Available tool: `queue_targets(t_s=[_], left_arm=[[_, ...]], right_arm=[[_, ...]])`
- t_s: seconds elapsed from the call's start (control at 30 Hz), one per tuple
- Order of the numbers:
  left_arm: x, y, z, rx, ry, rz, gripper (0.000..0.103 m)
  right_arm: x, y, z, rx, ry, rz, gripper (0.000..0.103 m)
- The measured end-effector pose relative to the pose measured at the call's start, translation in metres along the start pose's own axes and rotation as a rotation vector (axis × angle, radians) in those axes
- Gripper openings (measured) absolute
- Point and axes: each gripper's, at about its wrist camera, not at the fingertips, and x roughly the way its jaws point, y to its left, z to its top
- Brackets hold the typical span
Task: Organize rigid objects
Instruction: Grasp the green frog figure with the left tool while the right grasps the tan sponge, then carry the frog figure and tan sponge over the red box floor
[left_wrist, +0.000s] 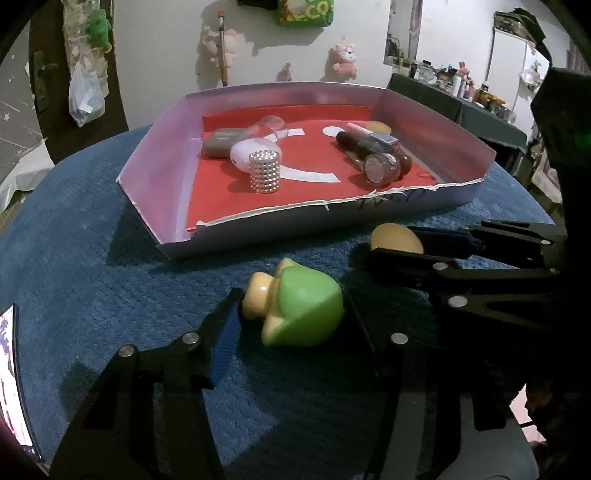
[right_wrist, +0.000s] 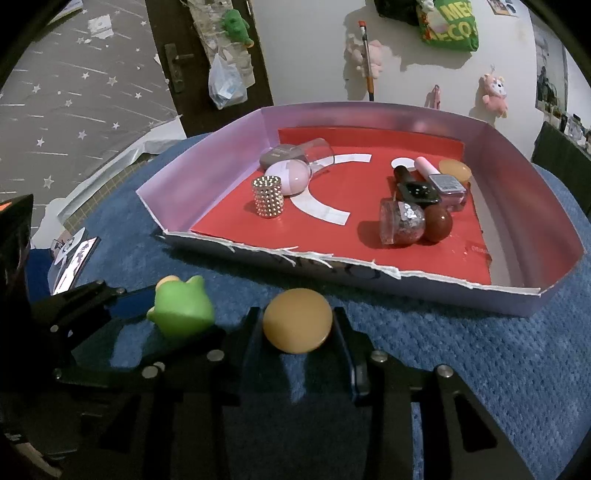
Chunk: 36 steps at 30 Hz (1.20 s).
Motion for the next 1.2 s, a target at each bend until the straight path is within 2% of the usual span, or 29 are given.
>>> queue_targets(t_s=[0.57,0.8,1.0,1.2], left_arm=[[-0.026,-0.003,0.012,0.006,-0.069,0.007,0.053],[-0.028,-0.004,0.019,0.009,-0.085,0.004,0.053],[-0.027,-0.003,0.018,0.0,-0.066,-0.014,0.053],[-0.038,-0.002,0.022,-0.013,-0.092,-0.034,0.053]], right_arm=[[-0.047,-0.008,0.003,0.042,-0.089,0.042,0.04],[-0.054,-0.01,0.008,0.045,-0.11,0.047,0.04],[-0.052,-0.015,0.008,0.054,-0.105,0.05,0.04],[-0.055,-0.016,0.009,0.055,-0.112,0.057,0.04]])
